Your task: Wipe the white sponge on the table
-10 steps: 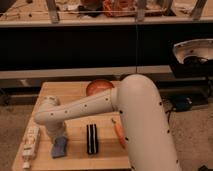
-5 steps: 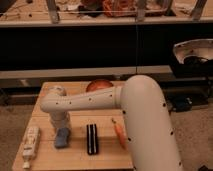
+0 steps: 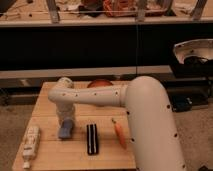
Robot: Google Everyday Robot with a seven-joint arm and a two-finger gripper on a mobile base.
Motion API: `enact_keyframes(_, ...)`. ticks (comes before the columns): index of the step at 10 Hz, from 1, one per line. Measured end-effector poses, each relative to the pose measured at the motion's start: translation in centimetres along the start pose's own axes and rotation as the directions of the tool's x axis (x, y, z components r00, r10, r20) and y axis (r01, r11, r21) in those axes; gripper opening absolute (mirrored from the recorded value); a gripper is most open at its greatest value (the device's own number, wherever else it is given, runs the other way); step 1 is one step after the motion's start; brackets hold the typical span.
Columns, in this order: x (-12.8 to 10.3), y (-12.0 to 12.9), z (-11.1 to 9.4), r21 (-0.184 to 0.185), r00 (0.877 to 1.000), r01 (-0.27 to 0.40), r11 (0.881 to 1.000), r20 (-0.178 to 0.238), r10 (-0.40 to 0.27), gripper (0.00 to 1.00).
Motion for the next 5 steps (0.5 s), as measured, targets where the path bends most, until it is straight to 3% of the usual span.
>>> enact_keyframes(2, -2.1, 2.1, -0.3, -0.01, 1.0, -0.027, 1.0, -0.004, 0.027, 0.46)
enact_keyframes(5, -5.7, 1.6, 1.0, -0.022, 1.0, -0.02, 1.0, 0.002, 0.02, 0.46)
